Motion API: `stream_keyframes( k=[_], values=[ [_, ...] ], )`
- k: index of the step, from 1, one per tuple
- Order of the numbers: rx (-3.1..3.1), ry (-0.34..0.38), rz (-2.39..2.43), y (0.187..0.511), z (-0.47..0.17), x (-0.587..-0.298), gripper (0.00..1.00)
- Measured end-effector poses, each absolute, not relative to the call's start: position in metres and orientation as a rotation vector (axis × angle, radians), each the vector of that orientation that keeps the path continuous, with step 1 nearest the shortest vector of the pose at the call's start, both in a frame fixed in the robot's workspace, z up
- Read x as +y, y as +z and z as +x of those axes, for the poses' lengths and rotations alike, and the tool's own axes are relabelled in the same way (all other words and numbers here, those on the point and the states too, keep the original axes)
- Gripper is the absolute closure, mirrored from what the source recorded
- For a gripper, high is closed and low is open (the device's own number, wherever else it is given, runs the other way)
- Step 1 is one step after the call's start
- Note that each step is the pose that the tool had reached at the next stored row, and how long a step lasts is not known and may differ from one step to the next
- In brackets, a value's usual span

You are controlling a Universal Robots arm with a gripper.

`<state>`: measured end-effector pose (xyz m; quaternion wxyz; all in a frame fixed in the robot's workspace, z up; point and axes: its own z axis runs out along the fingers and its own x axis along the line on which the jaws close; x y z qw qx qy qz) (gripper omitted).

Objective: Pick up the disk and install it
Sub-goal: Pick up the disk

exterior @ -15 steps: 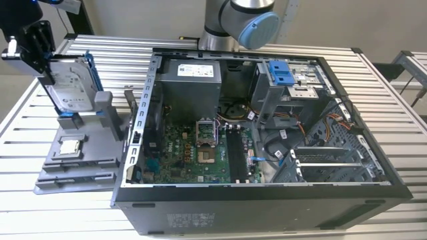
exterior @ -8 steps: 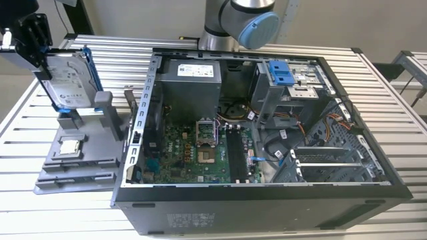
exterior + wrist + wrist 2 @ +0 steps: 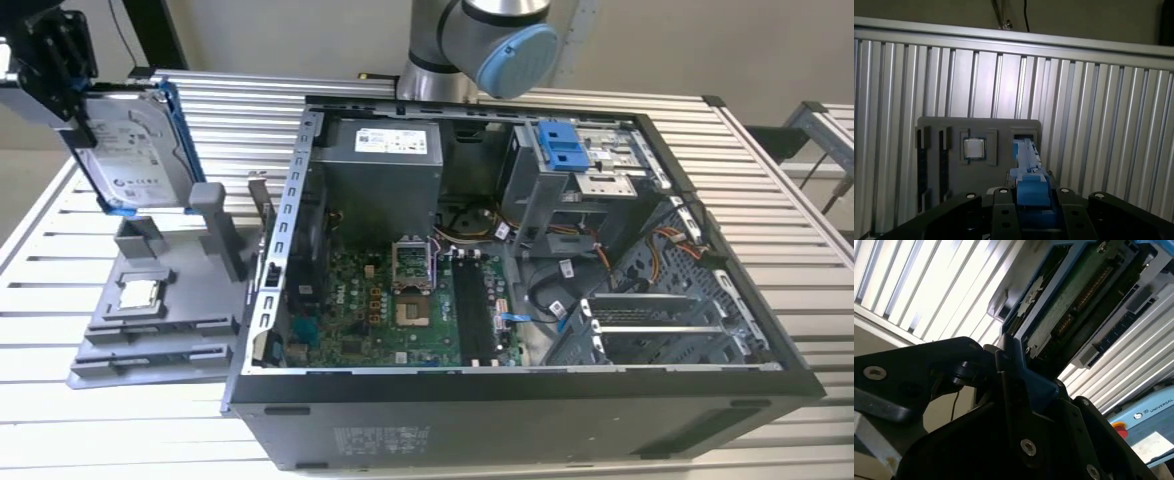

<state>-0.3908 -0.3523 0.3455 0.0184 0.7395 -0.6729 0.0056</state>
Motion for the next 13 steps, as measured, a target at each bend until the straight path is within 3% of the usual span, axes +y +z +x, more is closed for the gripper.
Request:
stream_keyframes(
  k=[13],
  values=[
    [-2.089,0.017,2.296,0.368,-0.391,-0.352,1.00]
  ],
)
